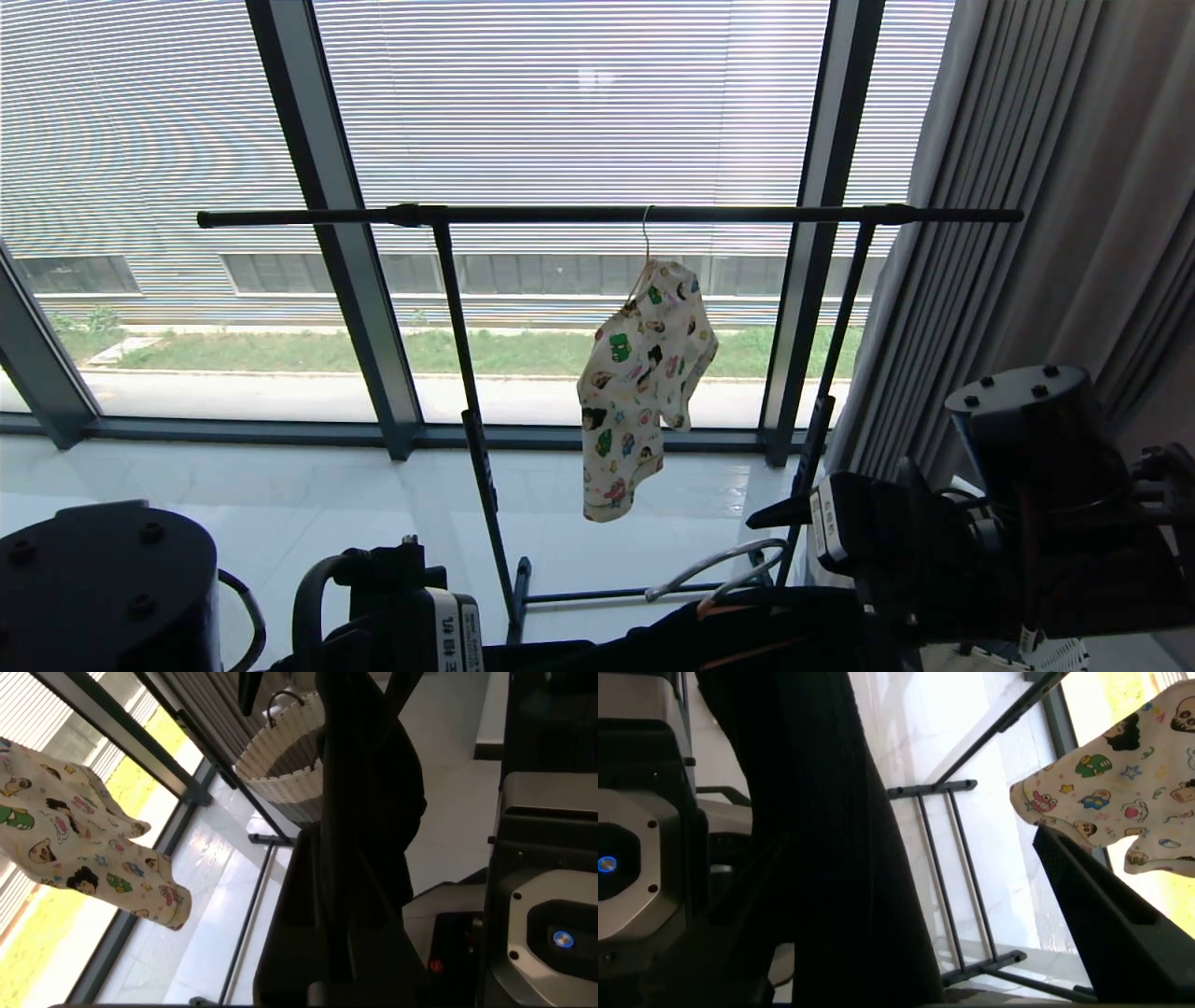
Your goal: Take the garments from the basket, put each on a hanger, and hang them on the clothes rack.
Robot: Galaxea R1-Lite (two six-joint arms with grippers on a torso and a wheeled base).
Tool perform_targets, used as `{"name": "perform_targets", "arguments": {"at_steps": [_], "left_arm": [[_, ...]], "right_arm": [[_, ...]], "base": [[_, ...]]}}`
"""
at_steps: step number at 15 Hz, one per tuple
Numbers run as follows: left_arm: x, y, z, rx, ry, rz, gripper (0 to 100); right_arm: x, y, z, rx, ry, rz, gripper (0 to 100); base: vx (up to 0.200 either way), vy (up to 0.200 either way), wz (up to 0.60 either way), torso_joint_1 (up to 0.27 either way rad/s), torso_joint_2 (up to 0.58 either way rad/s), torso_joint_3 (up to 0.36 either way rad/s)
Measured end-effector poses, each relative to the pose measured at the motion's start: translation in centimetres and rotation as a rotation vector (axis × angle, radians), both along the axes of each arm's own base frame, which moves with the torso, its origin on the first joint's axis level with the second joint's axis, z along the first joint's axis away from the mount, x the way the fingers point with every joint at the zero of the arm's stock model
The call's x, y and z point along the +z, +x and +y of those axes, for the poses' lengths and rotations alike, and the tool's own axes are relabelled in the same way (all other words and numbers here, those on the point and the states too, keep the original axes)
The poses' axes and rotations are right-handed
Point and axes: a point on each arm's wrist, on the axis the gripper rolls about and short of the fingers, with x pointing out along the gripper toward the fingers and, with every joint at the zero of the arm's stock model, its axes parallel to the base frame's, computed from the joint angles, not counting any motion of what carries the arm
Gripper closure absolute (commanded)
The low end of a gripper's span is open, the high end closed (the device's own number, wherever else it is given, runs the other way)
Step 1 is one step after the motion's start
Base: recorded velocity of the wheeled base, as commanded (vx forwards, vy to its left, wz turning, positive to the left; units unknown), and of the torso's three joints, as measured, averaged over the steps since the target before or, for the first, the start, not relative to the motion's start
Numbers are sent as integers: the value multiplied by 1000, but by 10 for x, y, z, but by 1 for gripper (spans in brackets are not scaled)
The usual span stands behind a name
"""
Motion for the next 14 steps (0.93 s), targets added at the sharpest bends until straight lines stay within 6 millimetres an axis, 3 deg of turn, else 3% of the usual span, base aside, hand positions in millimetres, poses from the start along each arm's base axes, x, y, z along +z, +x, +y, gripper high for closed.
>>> {"name": "perform_targets", "arguments": {"at_steps": [3, 4, 12, 13, 14], "left_arm": [[1, 0, 0, -1, -4, -3, 100], [2, 0, 0, -1, -6, -4, 100], [2, -1, 0, -4, -10, -7, 100], [2, -1, 0, -8, -9, -6, 0], [2, -2, 0, -8, -8, -5, 0]], "right_arm": [[-2, 3, 3, -2, 7, -10, 0], [-3, 5, 4, -3, 11, -15, 100], [0, 7, 6, -4, 24, -79, 100], [1, 7, 6, -4, 30, -98, 100], [2, 6, 5, -6, 40, -123, 100]], "base": [[0, 0, 0, 0, 0, 0], [0, 0, 0, 0, 0, 0], [0, 0, 0, 0, 0, 0], [0, 0, 0, 0, 0, 0], [0, 0, 0, 0, 0, 0]]}}
